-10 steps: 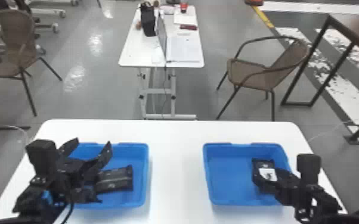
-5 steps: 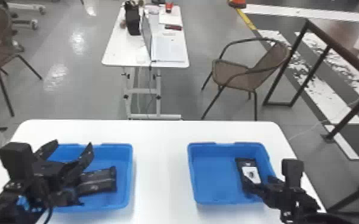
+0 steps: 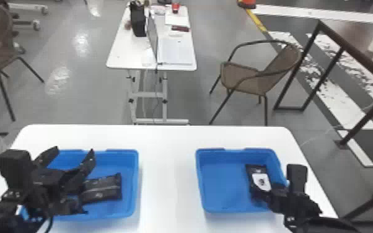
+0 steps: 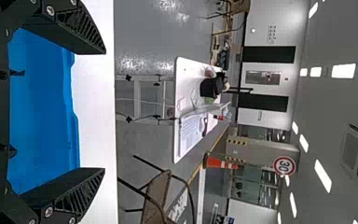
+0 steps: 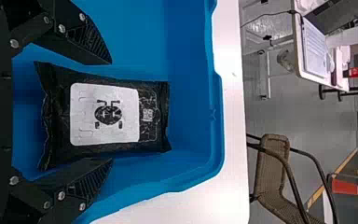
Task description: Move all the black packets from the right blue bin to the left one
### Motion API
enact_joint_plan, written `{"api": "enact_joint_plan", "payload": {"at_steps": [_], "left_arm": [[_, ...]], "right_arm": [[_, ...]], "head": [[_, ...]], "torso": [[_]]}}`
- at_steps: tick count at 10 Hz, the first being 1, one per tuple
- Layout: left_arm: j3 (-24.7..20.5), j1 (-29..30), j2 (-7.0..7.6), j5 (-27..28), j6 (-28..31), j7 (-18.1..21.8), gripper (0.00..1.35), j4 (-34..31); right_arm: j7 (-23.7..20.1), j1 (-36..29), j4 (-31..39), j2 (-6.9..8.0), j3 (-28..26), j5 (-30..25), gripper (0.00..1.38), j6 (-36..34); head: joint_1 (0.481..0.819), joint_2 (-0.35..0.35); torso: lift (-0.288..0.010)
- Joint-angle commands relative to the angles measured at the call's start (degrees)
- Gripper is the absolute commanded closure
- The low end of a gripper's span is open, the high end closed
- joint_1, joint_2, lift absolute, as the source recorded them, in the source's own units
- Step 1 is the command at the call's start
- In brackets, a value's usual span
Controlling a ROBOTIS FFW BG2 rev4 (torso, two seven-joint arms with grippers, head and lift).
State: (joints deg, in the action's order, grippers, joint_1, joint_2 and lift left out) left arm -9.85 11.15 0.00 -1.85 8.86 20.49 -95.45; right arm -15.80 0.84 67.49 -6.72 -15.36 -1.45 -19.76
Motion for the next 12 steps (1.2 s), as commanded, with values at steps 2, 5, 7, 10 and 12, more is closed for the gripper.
{"api": "enact_joint_plan", "payload": {"at_steps": [2, 5, 7, 10, 12], "left_arm": [[-0.5, 0.4, -0.15, -0.3, -0.1, 0.0, 0.14, 0.0], [-0.8, 0.6, -0.15, -0.7, -0.1, 0.1, 0.14, 0.0], [-0.8, 0.6, -0.15, -0.7, 0.0, 0.0, 0.14, 0.0], [-0.8, 0.4, -0.15, -1.9, 1.0, -0.1, 0.14, 0.0], [-1.0, 0.3, -0.15, -3.2, 1.7, -0.1, 0.14, -0.1]], "right_arm": [[0.0, 1.5, -4.4, -0.40, 0.0, 0.0, 0.53, -0.2], [0.0, 1.6, -3.0, -0.58, 1.2, 2.6, 1.13, -0.3], [0.0, 0.8, -0.4, -0.14, 1.4, 3.0, 1.14, -0.3], [-0.2, -2.8, 7.3, -0.14, 2.7, 5.1, 1.14, -0.4], [-3.5, -3.2, 13.0, -0.14, 6.4, 5.9, 1.14, -0.4]], "head": [[0.695, -0.133], [0.695, -0.127], [0.695, -0.114], [0.695, -0.108], [0.695, -0.081]], "torso": [[0.000], [0.000], [0.000], [0.000], [0.000]]}}
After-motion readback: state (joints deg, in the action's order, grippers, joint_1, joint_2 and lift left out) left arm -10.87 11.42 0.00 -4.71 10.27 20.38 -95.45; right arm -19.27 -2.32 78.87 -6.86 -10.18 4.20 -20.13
